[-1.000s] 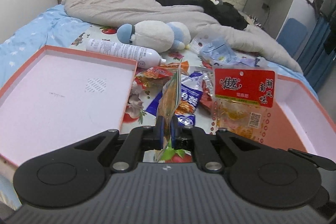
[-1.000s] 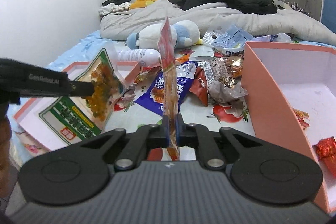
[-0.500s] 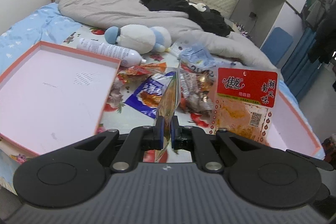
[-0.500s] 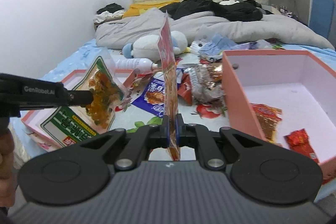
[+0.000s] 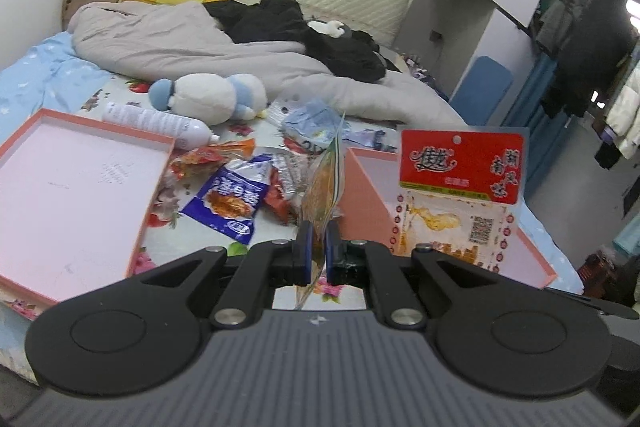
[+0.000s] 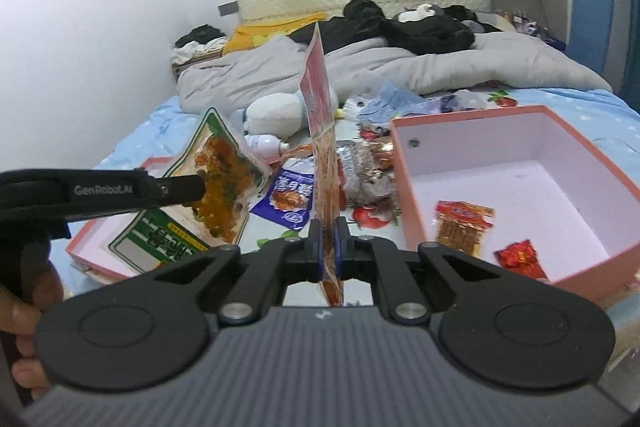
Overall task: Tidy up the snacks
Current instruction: 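Lift the red-labelled pack with the right tool while the left tool grasps a clear snack bag, then open both tools to drop the red-labelled pack and clear bag into the box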
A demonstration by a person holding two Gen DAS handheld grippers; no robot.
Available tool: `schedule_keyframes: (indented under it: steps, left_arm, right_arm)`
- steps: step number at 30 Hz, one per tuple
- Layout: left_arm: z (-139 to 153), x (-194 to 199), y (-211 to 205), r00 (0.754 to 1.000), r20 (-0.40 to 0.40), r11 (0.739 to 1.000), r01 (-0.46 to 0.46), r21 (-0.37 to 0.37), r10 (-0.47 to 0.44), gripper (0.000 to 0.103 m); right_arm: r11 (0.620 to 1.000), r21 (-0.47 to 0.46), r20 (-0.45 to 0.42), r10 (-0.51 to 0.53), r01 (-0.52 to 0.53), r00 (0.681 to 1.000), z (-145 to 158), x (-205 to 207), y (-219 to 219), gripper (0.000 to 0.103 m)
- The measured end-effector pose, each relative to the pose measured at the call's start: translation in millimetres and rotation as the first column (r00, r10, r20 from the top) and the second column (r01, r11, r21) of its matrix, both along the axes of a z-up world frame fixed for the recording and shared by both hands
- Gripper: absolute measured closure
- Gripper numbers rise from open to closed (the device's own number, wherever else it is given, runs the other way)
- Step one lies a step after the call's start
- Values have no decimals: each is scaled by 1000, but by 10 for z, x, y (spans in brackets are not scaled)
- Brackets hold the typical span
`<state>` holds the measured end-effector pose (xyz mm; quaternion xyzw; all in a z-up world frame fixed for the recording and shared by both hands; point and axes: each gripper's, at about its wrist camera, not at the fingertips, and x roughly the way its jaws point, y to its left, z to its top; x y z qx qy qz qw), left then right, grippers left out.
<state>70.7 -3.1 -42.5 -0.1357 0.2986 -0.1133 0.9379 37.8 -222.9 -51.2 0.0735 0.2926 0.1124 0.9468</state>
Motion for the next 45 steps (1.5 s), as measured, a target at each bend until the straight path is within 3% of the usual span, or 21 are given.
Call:
schedule_keyframes:
  steps: [10, 19, 27, 30, 34, 40, 45]
  left_arm:
    - [42, 103, -407, 993, 4, 993, 116, -5, -116, 96]
    - [224, 475, -940, 968, 23, 968, 249, -37, -249, 96]
    - [263, 1010, -1602, 933, 26, 932, 357, 58, -359, 96]
    - [175, 1295, -1819, 926, -13, 923, 377, 81, -377, 96]
    - [-39, 1639, -2024, 923, -89, 915, 383, 124, -374, 96]
    - [-415, 2075, -2113, 898, -237, 912, 399, 90, -370, 96]
    - [-575, 2195, -2112, 886, -295, 914, 397, 85, -358, 96]
  right_arm:
    - [996, -23, 5, -89, 89, 996, 78, -17, -350, 95]
    - [980, -32, 18, -198, 199, 980, 127, 115, -764, 95]
    - [944, -99, 33, -314, 316, 949, -61, 595, -1168, 95]
    - [935, -107, -8, -340, 337, 941, -191, 844, -1326, 95]
    - [942, -107, -127, -329, 317, 936, -440, 1173, -1527, 94]
    - [949, -116, -260, -314, 294, 913, -810, 1471, -1638, 93]
    - [944, -121, -300, -330, 308, 895, -947, 1522, -1650, 92]
